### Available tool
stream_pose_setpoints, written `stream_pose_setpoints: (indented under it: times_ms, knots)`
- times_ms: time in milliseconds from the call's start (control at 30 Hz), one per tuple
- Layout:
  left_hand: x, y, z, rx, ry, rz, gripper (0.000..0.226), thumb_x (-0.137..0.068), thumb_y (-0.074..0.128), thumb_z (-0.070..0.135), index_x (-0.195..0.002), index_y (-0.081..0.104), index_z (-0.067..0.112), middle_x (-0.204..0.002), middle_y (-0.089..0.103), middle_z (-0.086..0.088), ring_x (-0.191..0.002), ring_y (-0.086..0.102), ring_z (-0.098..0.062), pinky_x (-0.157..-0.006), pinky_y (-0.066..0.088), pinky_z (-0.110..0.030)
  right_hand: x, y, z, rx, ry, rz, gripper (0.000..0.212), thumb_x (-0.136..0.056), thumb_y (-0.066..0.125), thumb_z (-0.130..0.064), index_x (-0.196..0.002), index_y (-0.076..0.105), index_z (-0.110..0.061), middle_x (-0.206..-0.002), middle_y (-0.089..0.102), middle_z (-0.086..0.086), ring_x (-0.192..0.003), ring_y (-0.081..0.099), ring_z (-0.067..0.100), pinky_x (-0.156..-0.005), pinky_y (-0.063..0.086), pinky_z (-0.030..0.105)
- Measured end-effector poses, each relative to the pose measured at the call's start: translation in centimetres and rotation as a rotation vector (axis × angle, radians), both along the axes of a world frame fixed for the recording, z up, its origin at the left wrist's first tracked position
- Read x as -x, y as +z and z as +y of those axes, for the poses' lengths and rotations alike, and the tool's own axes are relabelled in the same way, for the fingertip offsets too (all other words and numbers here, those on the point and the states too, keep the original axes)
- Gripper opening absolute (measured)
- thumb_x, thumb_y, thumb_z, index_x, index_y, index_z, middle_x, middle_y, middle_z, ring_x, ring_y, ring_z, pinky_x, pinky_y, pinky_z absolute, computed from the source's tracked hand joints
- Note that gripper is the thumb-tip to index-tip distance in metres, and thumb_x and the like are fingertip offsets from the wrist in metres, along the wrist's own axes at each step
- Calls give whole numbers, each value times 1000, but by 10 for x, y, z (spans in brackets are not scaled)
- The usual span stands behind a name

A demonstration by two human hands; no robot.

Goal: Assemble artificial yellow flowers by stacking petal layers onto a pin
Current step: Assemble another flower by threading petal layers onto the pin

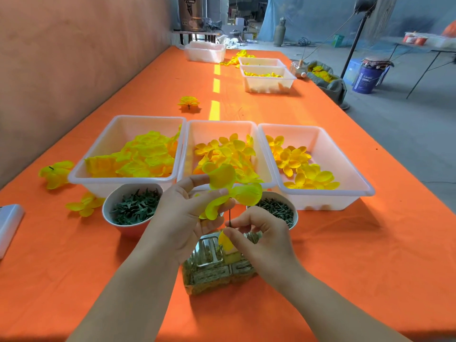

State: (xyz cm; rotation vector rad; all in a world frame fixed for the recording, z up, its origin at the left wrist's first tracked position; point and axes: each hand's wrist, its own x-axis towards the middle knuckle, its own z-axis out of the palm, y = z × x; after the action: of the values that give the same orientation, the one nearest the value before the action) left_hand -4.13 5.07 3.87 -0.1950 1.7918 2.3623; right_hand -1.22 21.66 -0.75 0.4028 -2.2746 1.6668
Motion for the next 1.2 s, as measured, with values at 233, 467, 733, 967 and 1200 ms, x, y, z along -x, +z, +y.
stream_pose_setpoints:
  times_ms: [233,467,733,967,1200]
  knots:
    - [-13,19,7,73,-3,70,56,-58,87,14,-110,66,12,-100,73,-23,-67,73,-28,-47,52,-27,-1,10,4,-11,36,-72,19,-79,83,-10,-77,71,-25,-76,69,-16,-70,60,4,-69,42,11]
    - [-23,22,12,136,17,103,51,-68,88,4,-113,64,11,-104,71,-20,-69,73,-35,-79,54,-68,3,30,23,-143,144,-161,37,-78,81,-10,-84,73,-45,-83,65,-17,-75,61,0,-67,44,11]
    - [-25,23,10,190,1,96,54,-55,86,22,-106,69,23,-114,67,-16,-83,73,-29,-60,60,-43,14,68,33,145,142,-519,43,-74,66,-64,-73,75,-22,-72,71,1,-63,68,12,-49,39,20]
    - [-26,20,9,197,23,110,41,-73,85,7,-107,68,21,-109,70,-12,-75,73,-21,-45,49,-24,15,78,22,163,327,-765,59,-62,68,-70,-93,77,-20,-91,76,6,-75,74,21,-62,41,30]
    - [-27,19,11,147,9,78,58,-54,89,18,-108,69,22,-115,68,-8,-92,72,-27,-45,50,-25,13,76,22,122,275,-669,9,-86,70,-19,-93,76,-18,-76,72,-2,-62,67,13,-53,43,26]
